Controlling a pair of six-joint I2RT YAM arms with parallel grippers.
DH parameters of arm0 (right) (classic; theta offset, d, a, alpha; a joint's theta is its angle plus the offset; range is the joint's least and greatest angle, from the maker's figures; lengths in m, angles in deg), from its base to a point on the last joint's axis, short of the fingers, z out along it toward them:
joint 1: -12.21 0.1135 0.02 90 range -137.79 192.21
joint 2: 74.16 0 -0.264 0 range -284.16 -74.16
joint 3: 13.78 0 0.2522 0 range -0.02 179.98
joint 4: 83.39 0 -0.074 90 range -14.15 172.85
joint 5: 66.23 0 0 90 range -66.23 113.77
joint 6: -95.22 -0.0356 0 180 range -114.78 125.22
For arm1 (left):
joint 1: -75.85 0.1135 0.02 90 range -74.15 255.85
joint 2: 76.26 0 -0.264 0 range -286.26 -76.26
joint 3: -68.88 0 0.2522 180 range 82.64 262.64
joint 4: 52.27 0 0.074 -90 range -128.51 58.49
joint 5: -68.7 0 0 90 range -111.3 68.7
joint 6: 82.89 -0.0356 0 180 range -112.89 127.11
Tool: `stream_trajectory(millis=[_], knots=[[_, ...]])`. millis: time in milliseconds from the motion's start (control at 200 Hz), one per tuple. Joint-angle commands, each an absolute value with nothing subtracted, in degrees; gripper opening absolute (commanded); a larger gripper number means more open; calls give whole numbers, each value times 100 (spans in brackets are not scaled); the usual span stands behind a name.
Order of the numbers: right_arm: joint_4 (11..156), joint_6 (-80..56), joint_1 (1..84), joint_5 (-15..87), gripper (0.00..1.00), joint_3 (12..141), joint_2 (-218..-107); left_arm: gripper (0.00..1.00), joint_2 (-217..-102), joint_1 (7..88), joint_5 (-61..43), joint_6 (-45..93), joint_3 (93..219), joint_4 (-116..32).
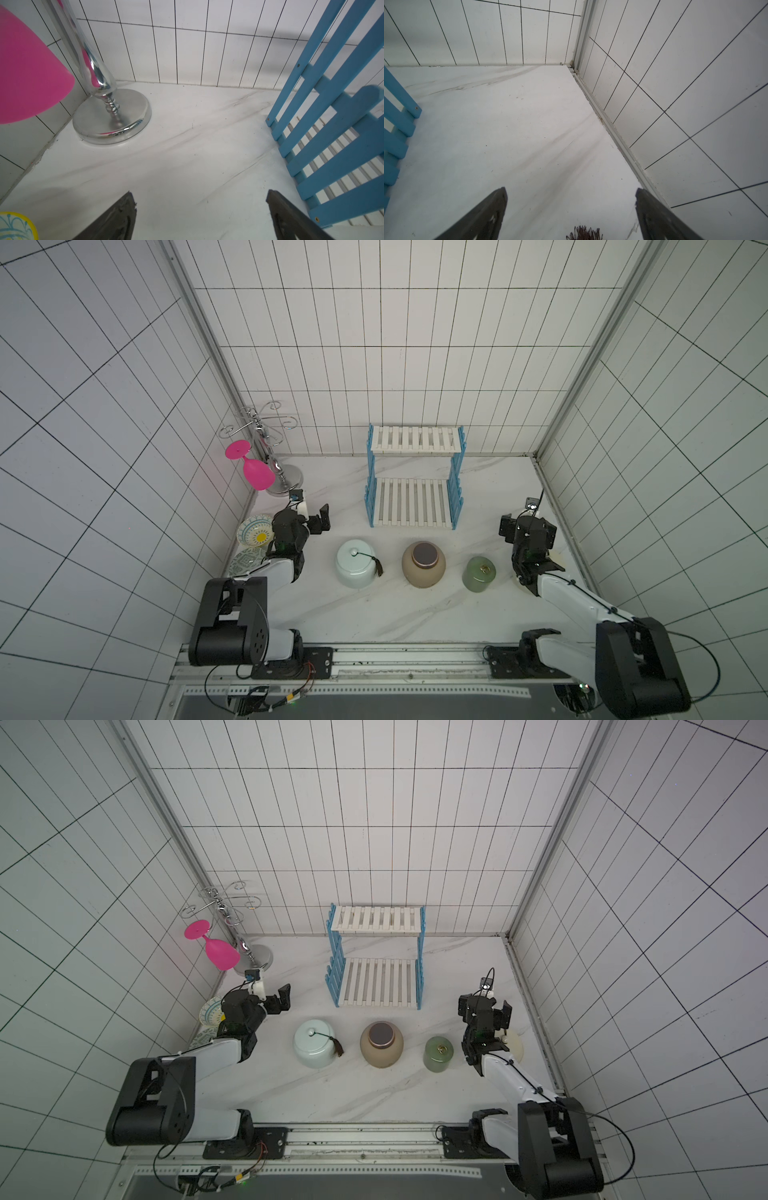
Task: Remove the tea canisters from the shelf
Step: Reset both arms
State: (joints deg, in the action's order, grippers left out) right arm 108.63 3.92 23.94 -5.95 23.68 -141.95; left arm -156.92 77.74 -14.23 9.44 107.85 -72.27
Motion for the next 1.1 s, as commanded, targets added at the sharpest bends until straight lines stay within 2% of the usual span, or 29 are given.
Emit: stream_trajectory(millis=[0,220,435,1094], knots=[[11758,276,2236,-535,99,2113,-14484,99,-15955,7814,-1358,847,10522,-8300],[12509,335,2042,-284,99,2043,-14999,99,-16551,7799,-1673,937,10097,-9683],[12929,424,1942,-194,100,2107,-15354,99,-16550,7653,-3013,1325,10878,-8153],[13063,504,1924,0,100,2037,-15370,99,-16591,7653,-3013,1317,10851,-8254]])
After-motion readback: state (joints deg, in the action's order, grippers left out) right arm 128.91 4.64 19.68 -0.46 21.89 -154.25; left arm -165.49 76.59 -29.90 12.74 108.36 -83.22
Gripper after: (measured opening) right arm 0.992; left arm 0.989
